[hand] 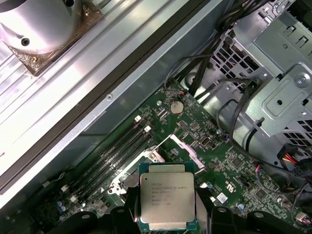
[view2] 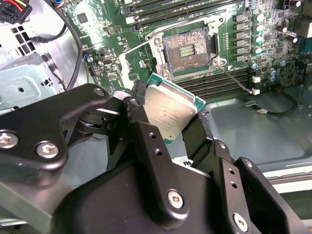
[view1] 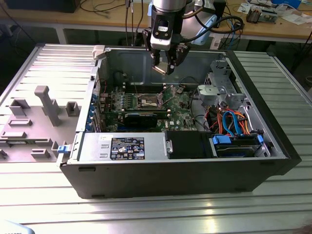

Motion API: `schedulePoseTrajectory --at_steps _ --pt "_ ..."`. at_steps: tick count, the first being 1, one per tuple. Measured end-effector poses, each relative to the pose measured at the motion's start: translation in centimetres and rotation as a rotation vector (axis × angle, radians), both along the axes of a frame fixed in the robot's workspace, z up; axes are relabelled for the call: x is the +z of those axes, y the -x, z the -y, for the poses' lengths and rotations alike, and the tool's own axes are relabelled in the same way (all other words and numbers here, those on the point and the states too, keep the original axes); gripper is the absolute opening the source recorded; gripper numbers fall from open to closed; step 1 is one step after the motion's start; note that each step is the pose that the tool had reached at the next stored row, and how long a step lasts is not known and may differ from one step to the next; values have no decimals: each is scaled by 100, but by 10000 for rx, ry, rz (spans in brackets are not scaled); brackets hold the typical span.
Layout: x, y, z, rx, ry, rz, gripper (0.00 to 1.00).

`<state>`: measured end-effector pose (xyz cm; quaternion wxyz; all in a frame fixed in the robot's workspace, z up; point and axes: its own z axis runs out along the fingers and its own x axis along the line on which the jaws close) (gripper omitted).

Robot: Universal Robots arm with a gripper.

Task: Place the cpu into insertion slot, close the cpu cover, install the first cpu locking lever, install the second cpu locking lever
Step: 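Place the cpu into insertion slot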

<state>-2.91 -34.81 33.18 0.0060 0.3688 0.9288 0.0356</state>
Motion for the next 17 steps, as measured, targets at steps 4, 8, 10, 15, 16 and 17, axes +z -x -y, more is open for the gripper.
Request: schedulePoseTrajectory --at_steps 4,8,10,15,16,17 --pt "0 0 0 -27 0 0 55" --pt "0 0 0 -60 0 0 55" --pt "0 0 0 -75 0 0 55" --pt "0 0 0 -107 0 0 55" --pt "0 0 0 -112 0 0 55" --pt "0 0 0 -120 0 0 55"
